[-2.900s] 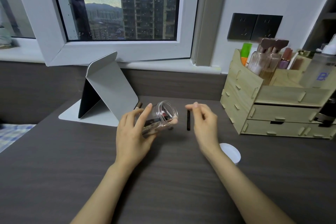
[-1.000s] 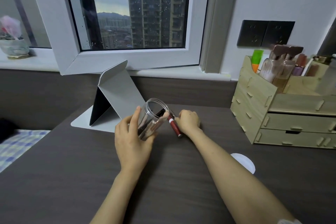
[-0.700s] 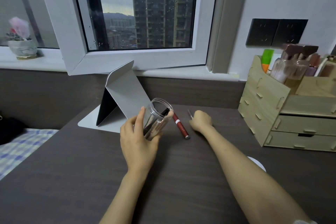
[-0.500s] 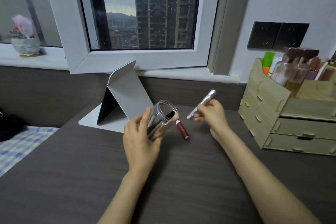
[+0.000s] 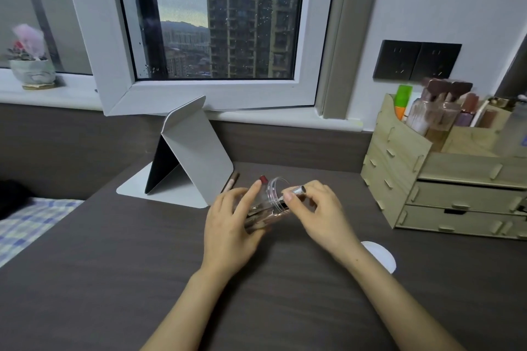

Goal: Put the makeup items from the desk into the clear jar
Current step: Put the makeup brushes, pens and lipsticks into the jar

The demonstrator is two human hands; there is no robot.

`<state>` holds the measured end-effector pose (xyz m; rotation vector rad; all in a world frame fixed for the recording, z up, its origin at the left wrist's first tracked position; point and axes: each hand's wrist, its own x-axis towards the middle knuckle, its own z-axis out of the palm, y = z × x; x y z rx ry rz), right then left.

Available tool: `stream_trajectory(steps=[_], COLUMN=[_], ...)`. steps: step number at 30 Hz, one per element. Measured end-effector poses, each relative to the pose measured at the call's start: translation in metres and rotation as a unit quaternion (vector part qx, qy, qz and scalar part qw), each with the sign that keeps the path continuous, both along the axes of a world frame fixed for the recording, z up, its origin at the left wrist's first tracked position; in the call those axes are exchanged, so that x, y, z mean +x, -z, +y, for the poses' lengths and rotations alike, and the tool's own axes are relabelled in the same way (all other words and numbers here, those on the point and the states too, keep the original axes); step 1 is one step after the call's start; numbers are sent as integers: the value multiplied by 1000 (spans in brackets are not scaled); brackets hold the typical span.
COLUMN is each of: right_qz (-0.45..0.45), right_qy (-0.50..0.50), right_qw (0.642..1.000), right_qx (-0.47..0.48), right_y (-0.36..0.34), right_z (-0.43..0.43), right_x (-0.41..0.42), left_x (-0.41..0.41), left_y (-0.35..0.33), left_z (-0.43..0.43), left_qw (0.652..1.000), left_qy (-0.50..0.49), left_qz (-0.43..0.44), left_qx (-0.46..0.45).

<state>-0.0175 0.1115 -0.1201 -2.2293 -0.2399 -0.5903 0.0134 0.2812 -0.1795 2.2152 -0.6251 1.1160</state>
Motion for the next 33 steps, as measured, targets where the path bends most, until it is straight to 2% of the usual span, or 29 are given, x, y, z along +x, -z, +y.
stream_trajectory(steps=[2, 4, 6, 7, 9, 11, 13, 15, 18, 22, 24, 25, 27, 28, 30, 32, 33], right_qz=[14, 47, 68, 78, 94, 133, 175, 188, 204, 226, 241, 246, 226, 194, 94, -3, -28], right_qy=[-50, -116, -86, -42, 51, 110, 144, 154, 162, 157, 145, 136, 92, 57, -9, -55, -72], right_qw=[996, 960, 933, 938, 960, 978, 972, 955, 933, 921, 935, 949, 967, 959, 911, 857, 846], right_qx=[79, 250, 343, 335, 260, 115, -60, -172, -246, -277, -215, -141, 73, 196, 402, 513, 527], right_y=[-1, -7, -7, -3, 9, 23, 32, 37, 39, 32, 27, 24, 12, 3, -19, -40, -47], right_z=[2, 2, 1, 1, 4, 12, 21, 30, 38, 40, 37, 34, 28, 26, 22, 18, 17], right_x=[-3, -2, 11, 23, 51, 76, 93, 104, 113, 115, 111, 107, 97, 89, 70, 49, 40], left_x=[0, 1, 2, 3, 6, 8, 9, 9, 9, 10, 11, 11, 10, 10, 12, 12, 12], left_y=[0, -2, -5, -6, -7, -9, -11, -12, -12, -13, -13, -13, -13, -12, -11, -10, -9], left_z=[0, 1, 3, 5, 9, 13, 16, 17, 18, 18, 19, 19, 18, 18, 18, 17, 16], left_qw=[1000, 999, 997, 995, 990, 983, 975, 968, 965, 965, 964, 963, 964, 965, 967, 970, 972], left_qy=[-6, -23, -48, -59, -79, -96, -111, -115, -116, -117, -123, -127, -133, -134, -135, -136, -134], left_qz=[2, 10, 16, 17, 21, 26, 29, 34, 37, 32, 33, 34, 34, 36, 41, 40, 39], left_qx=[-5, -24, -57, -76, -117, -155, -190, -220, -233, -234, -235, -234, -229, -224, -211, -196, -189])
